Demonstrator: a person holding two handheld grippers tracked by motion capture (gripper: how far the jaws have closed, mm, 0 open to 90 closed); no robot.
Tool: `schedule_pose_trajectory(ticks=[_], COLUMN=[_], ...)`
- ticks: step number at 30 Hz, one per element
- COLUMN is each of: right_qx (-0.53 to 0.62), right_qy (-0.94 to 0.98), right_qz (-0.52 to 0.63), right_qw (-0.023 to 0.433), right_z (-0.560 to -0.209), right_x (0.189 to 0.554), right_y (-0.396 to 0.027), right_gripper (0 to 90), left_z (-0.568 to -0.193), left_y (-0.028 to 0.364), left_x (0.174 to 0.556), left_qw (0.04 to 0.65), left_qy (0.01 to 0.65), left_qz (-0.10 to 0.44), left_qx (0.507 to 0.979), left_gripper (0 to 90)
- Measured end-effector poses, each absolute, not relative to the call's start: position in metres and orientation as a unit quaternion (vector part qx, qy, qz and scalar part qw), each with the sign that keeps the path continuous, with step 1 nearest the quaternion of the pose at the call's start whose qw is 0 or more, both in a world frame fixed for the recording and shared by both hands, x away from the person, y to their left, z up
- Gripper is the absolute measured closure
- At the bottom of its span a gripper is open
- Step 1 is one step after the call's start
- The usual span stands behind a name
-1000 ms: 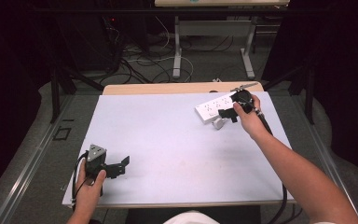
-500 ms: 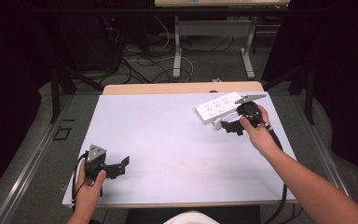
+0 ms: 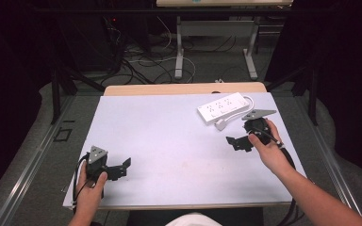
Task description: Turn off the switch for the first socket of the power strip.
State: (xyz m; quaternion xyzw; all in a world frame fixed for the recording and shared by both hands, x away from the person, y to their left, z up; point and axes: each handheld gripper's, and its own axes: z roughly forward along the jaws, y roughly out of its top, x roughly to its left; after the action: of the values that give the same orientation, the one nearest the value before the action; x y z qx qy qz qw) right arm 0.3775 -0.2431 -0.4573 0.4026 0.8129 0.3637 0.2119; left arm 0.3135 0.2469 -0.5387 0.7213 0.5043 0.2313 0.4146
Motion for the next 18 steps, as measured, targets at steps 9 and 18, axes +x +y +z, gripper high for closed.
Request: schedule_pose_trajectory(ticks=[9, 18], right_qx=[0.398, 0.412], right_qy=[0.81, 0.8], right_qz=[0.376, 0.39], right_qw=[0.209, 0.196], right_z=[-0.471, -0.494], right_x=[0.349, 0.329], right_y=[-0.25, -0.262], right_gripper=[0.0, 0.0], left_z=[-0.539, -0.539], left_y=[0.246, 0.246], left_x=[0.313, 0.313], left_qw=[0.414, 0.413], left_qy=[0.504, 0.504], left_qz=[0.232, 0.233], left_qx=[0.721, 0.722], left_gripper=[0.1, 0.2])
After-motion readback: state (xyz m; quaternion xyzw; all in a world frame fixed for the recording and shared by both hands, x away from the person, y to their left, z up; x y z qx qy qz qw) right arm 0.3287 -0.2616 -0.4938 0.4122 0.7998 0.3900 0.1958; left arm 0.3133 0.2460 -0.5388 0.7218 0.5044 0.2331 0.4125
